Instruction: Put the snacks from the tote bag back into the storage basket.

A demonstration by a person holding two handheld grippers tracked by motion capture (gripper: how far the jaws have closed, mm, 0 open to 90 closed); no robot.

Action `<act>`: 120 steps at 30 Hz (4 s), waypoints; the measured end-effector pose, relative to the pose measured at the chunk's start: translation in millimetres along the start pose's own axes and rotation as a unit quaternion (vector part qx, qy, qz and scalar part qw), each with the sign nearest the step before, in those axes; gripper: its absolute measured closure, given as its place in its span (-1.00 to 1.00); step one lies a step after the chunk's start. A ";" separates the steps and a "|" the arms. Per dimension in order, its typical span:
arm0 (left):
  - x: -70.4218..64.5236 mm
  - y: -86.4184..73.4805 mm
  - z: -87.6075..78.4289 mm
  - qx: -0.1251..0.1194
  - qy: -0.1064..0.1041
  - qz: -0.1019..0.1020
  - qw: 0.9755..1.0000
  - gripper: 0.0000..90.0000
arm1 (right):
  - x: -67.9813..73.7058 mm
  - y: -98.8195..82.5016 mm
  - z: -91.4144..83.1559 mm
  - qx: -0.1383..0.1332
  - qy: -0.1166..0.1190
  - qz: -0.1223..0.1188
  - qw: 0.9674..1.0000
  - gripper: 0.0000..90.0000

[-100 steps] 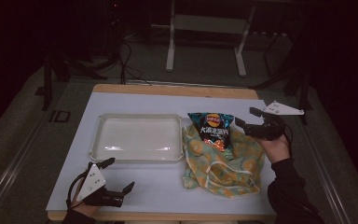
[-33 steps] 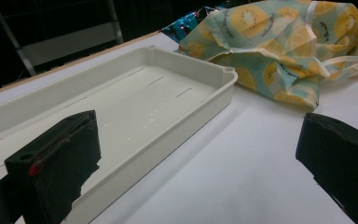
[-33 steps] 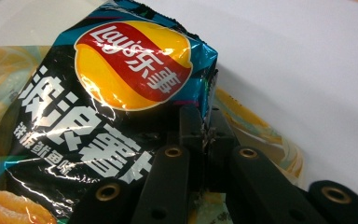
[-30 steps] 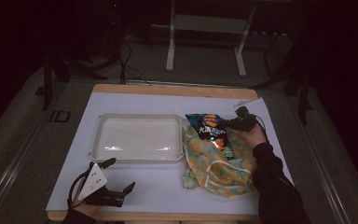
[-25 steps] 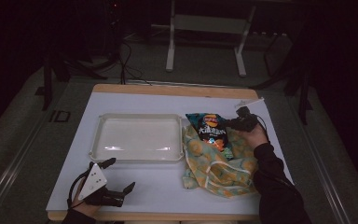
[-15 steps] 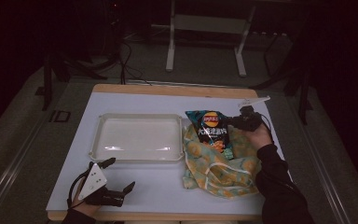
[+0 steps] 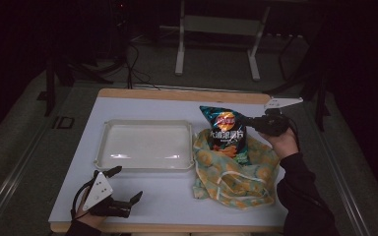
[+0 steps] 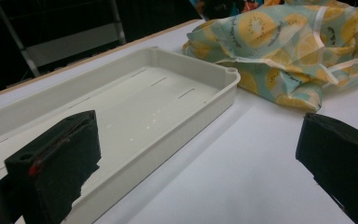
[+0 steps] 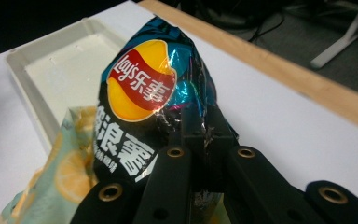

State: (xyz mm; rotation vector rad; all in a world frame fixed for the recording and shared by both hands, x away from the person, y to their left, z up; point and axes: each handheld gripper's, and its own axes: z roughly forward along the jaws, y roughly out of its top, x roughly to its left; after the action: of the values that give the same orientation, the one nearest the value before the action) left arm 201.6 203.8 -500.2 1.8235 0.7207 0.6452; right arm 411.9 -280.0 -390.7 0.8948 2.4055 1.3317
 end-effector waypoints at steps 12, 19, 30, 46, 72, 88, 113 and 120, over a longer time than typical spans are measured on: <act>0.2 -0.1 0.1 0.000 0.002 -0.002 1.000 -0.99 | 7.5 37.1 -42.2 -0.032 -0.037 -0.021 0.999 1.00; 0.5 0.0 -0.3 0.000 0.003 -0.001 1.000 -0.99 | 16.8 63.0 -57.8 -0.043 -0.053 -0.038 0.997 1.00; 0.2 -0.2 -0.8 0.002 0.005 -0.001 1.000 -0.99 | 34.0 90.5 -52.9 -0.054 -0.050 -0.052 0.996 1.00; 0.0 -0.4 -2.0 0.002 0.004 -0.002 1.000 -0.99 | 65.8 115.5 -11.2 -0.061 -0.014 -0.069 0.996 1.00; 0.2 -0.7 -2.3 0.003 0.000 0.001 1.000 -0.99 | 130.3 139.9 67.4 -0.112 0.068 -0.090 0.987 1.00; 0.3 -0.9 -2.6 0.002 -0.001 0.002 1.000 -0.99 | 139.5 107.4 130.5 -0.079 0.097 -0.071 0.990 1.00; -0.3 -0.9 -1.9 0.002 -0.005 0.000 1.000 -0.99 | 121.0 59.9 186.1 0.002 0.098 -0.020 0.995 0.99; -0.1 -0.8 -1.6 0.003 -0.007 0.001 1.000 -0.99 | 112.2 57.8 200.8 0.027 0.076 -0.008 0.997 0.99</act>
State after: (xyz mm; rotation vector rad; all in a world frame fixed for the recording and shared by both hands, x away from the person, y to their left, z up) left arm 200.2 205.0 -500.5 1.8315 0.7130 0.6321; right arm 444.7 -51.5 -444.9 0.8144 2.5683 1.3801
